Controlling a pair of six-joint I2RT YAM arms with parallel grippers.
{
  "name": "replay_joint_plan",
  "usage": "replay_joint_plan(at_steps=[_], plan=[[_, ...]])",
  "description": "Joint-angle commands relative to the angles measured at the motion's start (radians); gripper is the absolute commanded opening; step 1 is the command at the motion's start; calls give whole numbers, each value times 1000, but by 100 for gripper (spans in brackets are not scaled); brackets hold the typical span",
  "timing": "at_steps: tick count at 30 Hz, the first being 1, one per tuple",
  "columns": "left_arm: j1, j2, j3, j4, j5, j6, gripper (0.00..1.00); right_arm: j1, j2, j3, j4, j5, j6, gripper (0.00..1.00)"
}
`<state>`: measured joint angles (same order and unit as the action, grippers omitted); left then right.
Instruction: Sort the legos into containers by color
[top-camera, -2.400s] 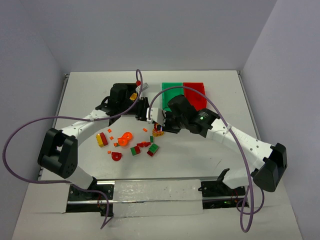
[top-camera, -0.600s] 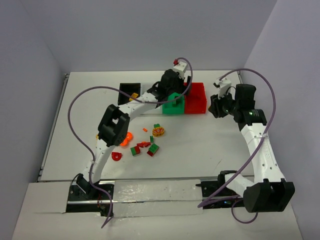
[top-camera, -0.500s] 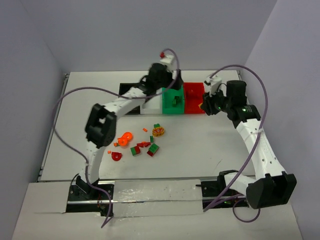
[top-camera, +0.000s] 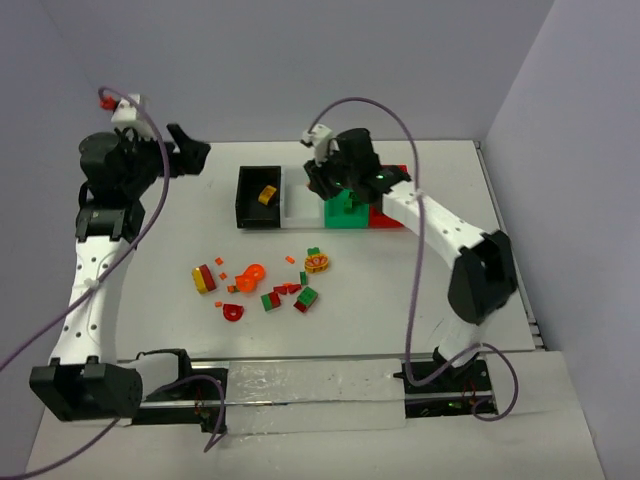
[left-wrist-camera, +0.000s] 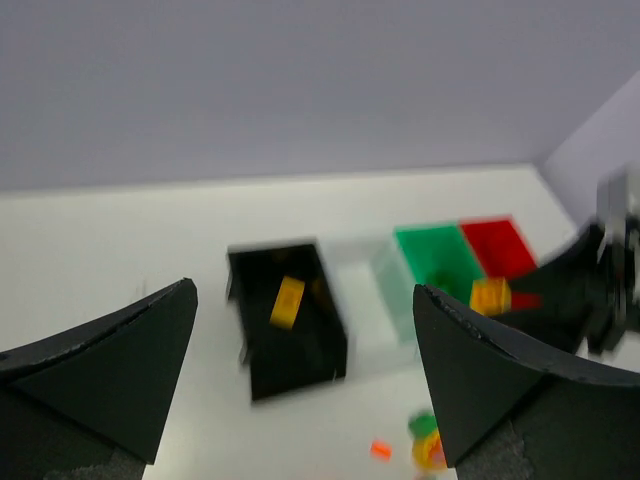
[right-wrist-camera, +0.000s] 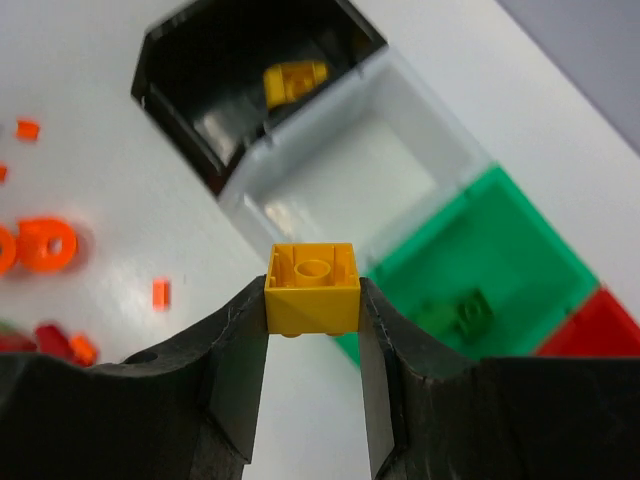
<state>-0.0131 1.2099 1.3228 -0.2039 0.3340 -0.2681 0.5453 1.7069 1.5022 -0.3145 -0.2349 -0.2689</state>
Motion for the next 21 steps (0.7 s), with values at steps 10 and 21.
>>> replay_joint_plan(at_steps=[10,21], plan=[[314,-12,-248,-342,302,245,99,162,544,579,63,63,131,0],[358,80,-252,-672,289,801,99,176,715,751,51,106,153,42]])
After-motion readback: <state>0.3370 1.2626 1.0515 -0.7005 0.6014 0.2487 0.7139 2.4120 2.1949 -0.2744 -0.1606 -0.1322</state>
